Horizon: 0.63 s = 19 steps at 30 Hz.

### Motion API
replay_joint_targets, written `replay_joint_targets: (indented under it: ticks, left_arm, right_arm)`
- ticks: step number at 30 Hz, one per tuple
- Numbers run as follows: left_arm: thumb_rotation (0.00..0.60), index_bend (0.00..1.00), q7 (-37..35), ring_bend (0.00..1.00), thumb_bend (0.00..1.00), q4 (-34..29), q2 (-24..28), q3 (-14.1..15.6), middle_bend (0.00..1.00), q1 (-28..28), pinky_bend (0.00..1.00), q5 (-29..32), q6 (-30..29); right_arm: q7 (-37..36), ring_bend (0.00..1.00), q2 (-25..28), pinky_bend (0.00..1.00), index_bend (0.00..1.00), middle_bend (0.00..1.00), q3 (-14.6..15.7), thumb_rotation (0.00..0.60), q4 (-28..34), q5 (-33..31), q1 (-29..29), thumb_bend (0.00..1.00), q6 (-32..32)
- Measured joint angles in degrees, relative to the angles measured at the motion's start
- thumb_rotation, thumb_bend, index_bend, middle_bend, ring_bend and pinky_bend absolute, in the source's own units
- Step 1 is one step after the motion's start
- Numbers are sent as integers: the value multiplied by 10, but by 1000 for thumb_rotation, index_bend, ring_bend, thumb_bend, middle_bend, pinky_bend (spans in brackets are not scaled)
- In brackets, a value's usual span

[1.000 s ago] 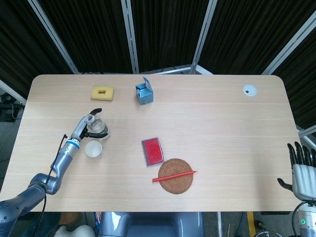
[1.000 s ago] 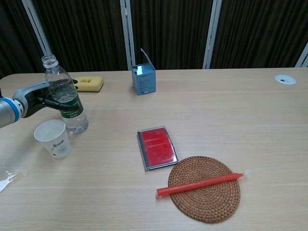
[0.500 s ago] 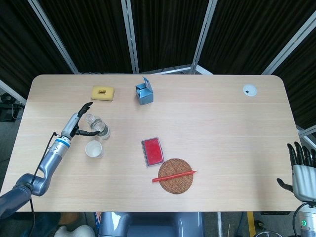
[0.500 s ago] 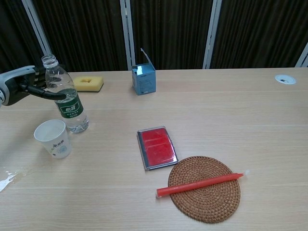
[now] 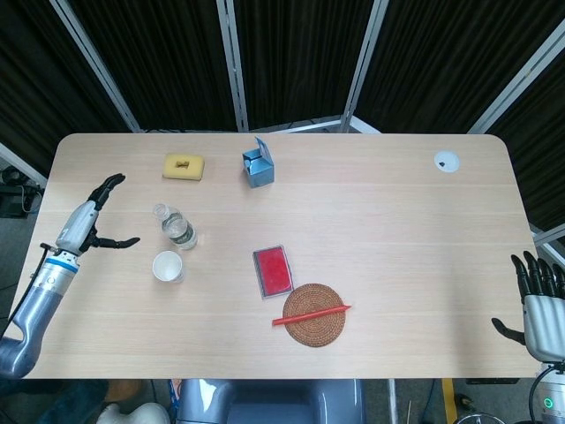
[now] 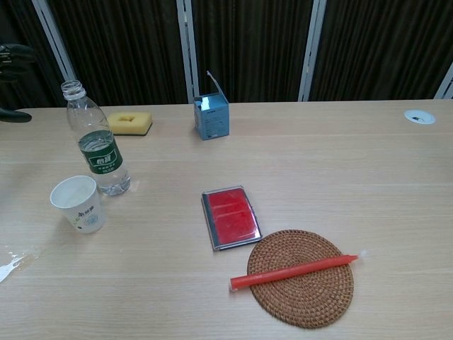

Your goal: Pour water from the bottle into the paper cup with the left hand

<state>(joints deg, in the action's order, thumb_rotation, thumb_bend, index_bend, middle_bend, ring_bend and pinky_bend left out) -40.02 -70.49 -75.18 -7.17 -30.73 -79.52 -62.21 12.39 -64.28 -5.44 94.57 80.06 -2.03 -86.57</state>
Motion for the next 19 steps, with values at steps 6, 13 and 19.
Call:
replay_joint_targets:
  ticks: [6, 13, 19]
  left_arm:
    - [600, 0, 221, 0, 42, -140, 48, -6, 0, 54, 0, 48, -89]
    - [600, 0, 398, 0, 41, -263, 91, 14, 0, 133, 0, 56, -213]
    - [600, 0, 495, 0, 43, -301, 102, 45, 0, 186, 0, 25, -290]
  right_arm:
    - [-19, 0, 10, 0, 0, 0, 3, 600, 7, 13, 2, 0, -3]
    - [-42, 0, 24, 0, 0, 0, 6, 600, 16, 29, 5, 0, -11]
    - [-55, 0, 30, 0, 0, 0, 7, 600, 17, 36, 8, 0, -17]
